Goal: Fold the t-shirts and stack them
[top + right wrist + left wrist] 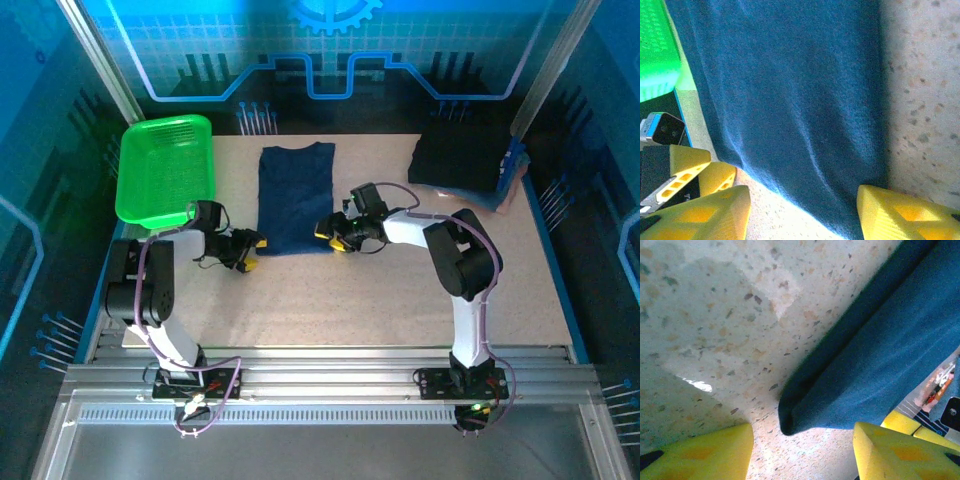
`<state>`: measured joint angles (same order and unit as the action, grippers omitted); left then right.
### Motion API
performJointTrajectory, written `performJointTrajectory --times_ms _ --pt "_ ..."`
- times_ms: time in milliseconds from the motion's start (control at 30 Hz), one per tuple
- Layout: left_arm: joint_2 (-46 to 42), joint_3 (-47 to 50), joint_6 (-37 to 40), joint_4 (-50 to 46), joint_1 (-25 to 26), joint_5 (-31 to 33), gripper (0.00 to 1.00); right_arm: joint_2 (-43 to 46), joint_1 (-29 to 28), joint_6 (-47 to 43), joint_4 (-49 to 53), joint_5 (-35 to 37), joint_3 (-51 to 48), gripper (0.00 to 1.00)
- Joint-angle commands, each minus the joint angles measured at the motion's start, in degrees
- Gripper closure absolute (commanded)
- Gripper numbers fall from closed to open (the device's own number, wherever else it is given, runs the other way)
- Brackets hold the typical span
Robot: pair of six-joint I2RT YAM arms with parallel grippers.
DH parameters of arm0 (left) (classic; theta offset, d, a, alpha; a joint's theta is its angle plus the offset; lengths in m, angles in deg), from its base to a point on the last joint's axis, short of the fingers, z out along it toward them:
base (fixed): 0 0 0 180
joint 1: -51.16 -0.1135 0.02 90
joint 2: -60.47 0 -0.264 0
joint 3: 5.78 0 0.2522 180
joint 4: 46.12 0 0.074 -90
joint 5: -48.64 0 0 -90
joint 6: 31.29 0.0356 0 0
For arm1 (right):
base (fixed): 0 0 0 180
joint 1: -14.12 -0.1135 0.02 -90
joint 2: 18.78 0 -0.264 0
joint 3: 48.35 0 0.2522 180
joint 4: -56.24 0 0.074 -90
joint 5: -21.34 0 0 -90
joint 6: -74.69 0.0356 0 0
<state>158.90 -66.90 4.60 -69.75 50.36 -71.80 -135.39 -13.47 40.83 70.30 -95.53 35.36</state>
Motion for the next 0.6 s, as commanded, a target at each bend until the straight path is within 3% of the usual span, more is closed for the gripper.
performJointTrajectory --times_ms 0,100,233,367,433,567 --pt "4.47 -1.85 0.21 9.76 2.92 1.05 0.46 0.86 -0.44 -2.3 6.34 1.09 1.66 0.37" --pt "6.07 -2.76 -0.55 10.71 4.12 1.0 0.49 1.74 -0.65 -5.46 12.53 2.22 3.78 0.34" --pt "8.97 -4.7 -0.72 10.22 5.75 1.21 0.6 -0.64 -1.32 -6.97 16.63 2.44 6.1 0.34" --pt "9.87 -5.1 -0.8 10.19 6.29 1.5 0.71 -4.15 -2.13 -5.32 15.58 2.18 7.37 0.42" --pt "10.36 -5.83 -0.33 9.23 6.58 1.6 0.76 -6.32 -2.54 -4.84 16.08 1.6 9.57 0.55" --pt "10.14 -7.41 0.65 7.3 7.04 2.57 0.96 -6.57 -2.81 -4.62 17.99 2.36 11.98 0.93"
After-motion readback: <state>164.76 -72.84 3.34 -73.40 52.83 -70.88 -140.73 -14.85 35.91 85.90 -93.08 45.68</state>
